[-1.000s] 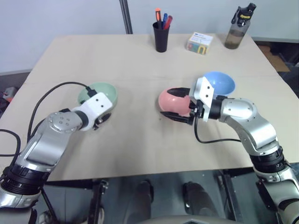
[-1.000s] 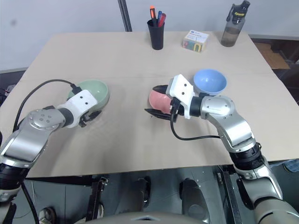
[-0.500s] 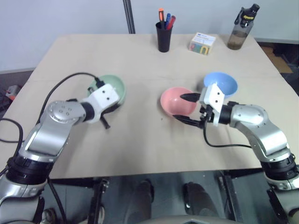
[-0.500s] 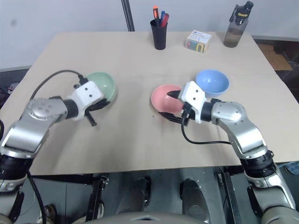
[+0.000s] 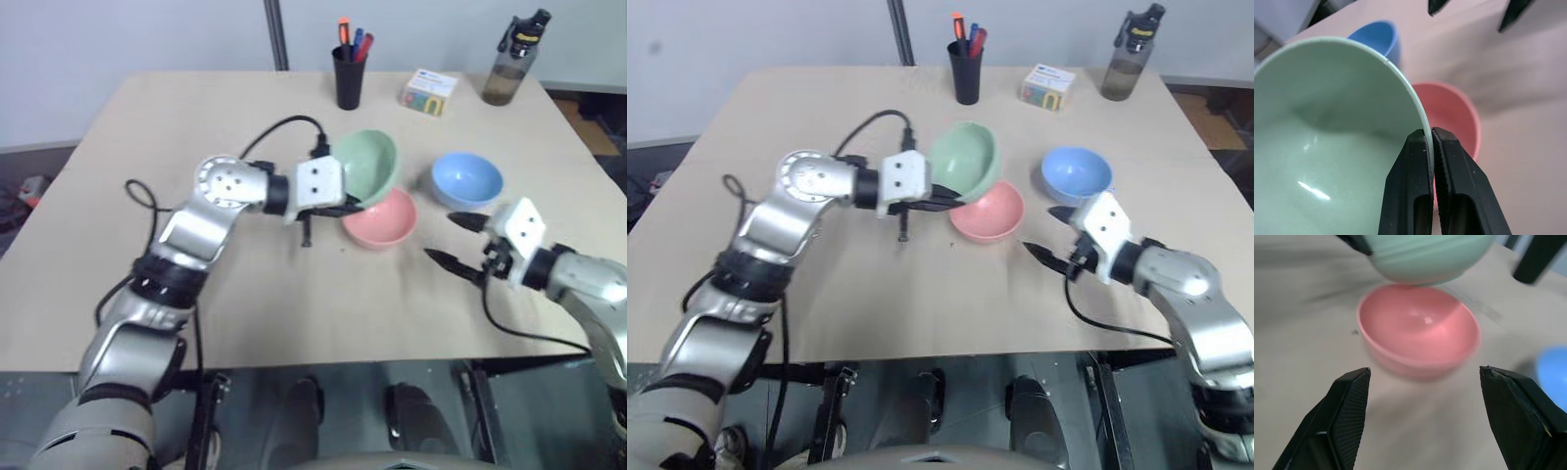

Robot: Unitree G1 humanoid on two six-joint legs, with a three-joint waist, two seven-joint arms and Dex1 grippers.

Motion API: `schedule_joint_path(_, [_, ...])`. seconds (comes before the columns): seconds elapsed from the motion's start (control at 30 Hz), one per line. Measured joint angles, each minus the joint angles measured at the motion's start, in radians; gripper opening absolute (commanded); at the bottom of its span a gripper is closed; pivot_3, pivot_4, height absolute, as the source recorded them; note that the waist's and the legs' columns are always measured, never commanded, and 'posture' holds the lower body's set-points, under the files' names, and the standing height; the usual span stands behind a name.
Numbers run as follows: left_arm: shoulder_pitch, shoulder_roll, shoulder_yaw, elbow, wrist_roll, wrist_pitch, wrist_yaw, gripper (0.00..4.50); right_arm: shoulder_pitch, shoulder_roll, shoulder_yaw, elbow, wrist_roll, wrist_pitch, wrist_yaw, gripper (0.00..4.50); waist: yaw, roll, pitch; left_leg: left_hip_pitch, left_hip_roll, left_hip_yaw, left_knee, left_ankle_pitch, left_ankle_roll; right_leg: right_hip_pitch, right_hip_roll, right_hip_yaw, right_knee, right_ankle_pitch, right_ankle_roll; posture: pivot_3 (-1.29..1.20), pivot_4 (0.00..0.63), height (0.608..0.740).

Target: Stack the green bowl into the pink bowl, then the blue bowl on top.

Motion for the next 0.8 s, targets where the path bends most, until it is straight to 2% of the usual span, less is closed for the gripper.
schedule_joint_path(0.03, [-0.018, -0.018, -0.011, 0.062, 0.011, -0.039, -0.021, 0.21, 0.072, -0.016, -0.082, -0.026, 0.032, 0.001, 0.018, 3.72, 0.000, 0.000, 0.000, 0.000, 0.000, 0.000, 0.000, 0.000, 0.000, 0.000, 0.000, 0.000, 0.000, 0.000, 0.000, 0.00, 0.150, 0.740])
schedule_joint_path(0.07, [-0.019, -0.018, -0.011, 0.066, 0.011, -0.042, -0.022, 0.21, 0.076, -0.016, -0.088, -0.028, 0.035, 0.001, 0.020, 3.72, 0.000, 0.000, 0.000, 0.000, 0.000, 0.000, 0.001, 0.000, 0.000, 0.000, 0.000, 0.000, 0.000, 0.000, 0.000, 0.00, 0.150, 0.740])
schedule_joint_path(0.13, [-0.054, -0.047, -0.017, 0.121, 0.025, -0.086, -0.056, 0.21, 0.161, -0.024, -0.197, -0.071, 0.100, 0.001, 0.053, 3.72, -0.003, 0.000, 0.000, 0.000, 0.000, 0.000, 0.001, 0.000, 0.000, 0.001, 0.000, 0.000, 0.000, 0.000, 0.001, 0.00, 0.150, 0.740])
schedule_joint_path(0.23, [-0.084, -0.064, -0.018, 0.166, 0.034, -0.128, -0.088, 0.21, 0.188, -0.023, -0.261, -0.092, 0.150, 0.000, 0.064, 3.72, -0.005, 0.000, 0.000, 0.002, 0.000, 0.000, 0.001, 0.000, 0.000, 0.002, 0.000, 0.000, 0.000, 0.000, 0.000, 0.00, 0.150, 0.740])
schedule_joint_path(0.27, [-0.097, -0.076, -0.020, 0.191, 0.037, -0.145, -0.113, 0.73, 0.187, -0.023, -0.283, -0.103, 0.174, -0.001, 0.062, 3.72, -0.007, 0.000, 0.000, 0.002, 0.000, 0.000, 0.001, 0.000, 0.000, 0.002, 0.000, 0.000, 0.000, -0.002, -0.002, 0.00, 0.150, 0.740])
schedule_joint_path(0.3, [-0.101, -0.082, -0.021, 0.205, 0.038, -0.155, -0.127, 0.89, 0.183, -0.023, -0.285, -0.112, 0.185, -0.001, 0.057, 3.72, -0.007, 0.000, 0.000, 0.002, 0.001, 0.000, 0.002, 0.000, 0.000, 0.002, 0.000, 0.000, 0.001, -0.002, -0.003, 0.00, 0.150, 0.740])
schedule_joint_path(0.33, [-0.102, -0.091, -0.023, 0.220, 0.041, -0.165, -0.141, 1.42, 0.175, -0.023, -0.283, -0.119, 0.202, -0.002, 0.051, 3.72, -0.007, 0.000, 0.000, 0.002, 0.001, 0.000, 0.002, 0.000, 0.000, 0.002, 0.000, 0.000, 0.001, -0.002, -0.003, 0.00, 0.150, 0.740])
schedule_joint_path(0.37, [-0.102, -0.097, -0.024, 0.230, 0.044, -0.173, -0.149, 1.70, 0.164, -0.023, -0.282, -0.119, 0.210, -0.002, 0.045, 3.72, -0.007, 0.000, 0.000, 0.002, 0.001, 0.000, 0.002, 0.000, 0.000, 0.002, 0.000, 0.000, 0.001, -0.002, -0.003, 0.00, 0.150, 0.740])
schedule_joint_path(0.4, [-0.102, -0.102, -0.023, 0.235, 0.047, -0.175, -0.154, 2.38, 0.144, -0.024, -0.273, -0.117, 0.212, -0.001, 0.035, 3.72, -0.006, 0.000, 0.000, 0.002, 0.001, 0.000, 0.002, 0.000, 0.000, 0.002, 0.000, 0.000, 0.000, -0.002, -0.003, 0.00, 0.150, 0.740])
schedule_joint_path(0.43, [-0.102, -0.104, -0.022, 0.236, 0.046, -0.175, -0.156, 2.86, 0.129, -0.024, -0.264, -0.115, 0.212, -0.001, 0.029, 3.72, -0.005, 0.000, 0.000, 0.001, 0.000, 0.000, 0.002, 0.000, 0.000, 0.002, 0.000, 0.000, 0.000, -0.002, -0.003, 0.00, 0.150, 0.740])
schedule_joint_path(0.53, [-0.099, -0.107, 0.000, 0.228, 0.037, -0.157, -0.142, 3.74, 0.044, -0.037, -0.187, -0.073, 0.183, -0.003, 0.012, 3.72, -0.010, 0.000, 0.000, 0.001, 0.001, 0.000, 0.002, 0.000, 0.000, 0.002, 0.000, 0.000, 0.000, -0.002, -0.003, 0.00, 0.150, 0.740])
schedule_joint_path(0.67, [-0.067, -0.072, 0.088, 0.127, -0.031, -0.015, -0.107, 3.74, -0.098, -0.054, -0.019, 0.066, 0.046, -0.058, 0.000, 3.72, -0.024, 0.000, 0.000, 0.002, 0.001, 0.000, 0.002, 0.000, 0.000, 0.002, 0.001, 0.000, 0.001, -0.002, -0.003, 0.00, 0.150, 0.740])
schedule_joint_path(0.73, [-0.015, -0.064, 0.171, 0.068, -0.094, 0.030, -0.074, 3.74, -0.178, -0.054, 0.067, 0.167, -0.035, -0.088, -0.004, 3.72, -0.030, 0.001, 0.000, 0.002, 0.001, 0.000, 0.002, 0.000, 0.000, 0.002, 0.001, 0.001, 0.002, -0.002, -0.002, 0.00, 0.150, 0.740])
schedule_joint_path(0.8, [0.086, -0.016, 0.249, -0.028, -0.166, 0.127, -0.047, 4.25, -0.300, -0.045, 0.189, 0.309, -0.139, -0.148, -0.008, 3.72, -0.040, 0.002, 0.001, 0.003, 0.002, 0.002, 0.002, 0.000, 0.000, 0.001, 0.002, 0.002, 0.002, 0.000, 0.001, 0.00, 0.150, 0.740])
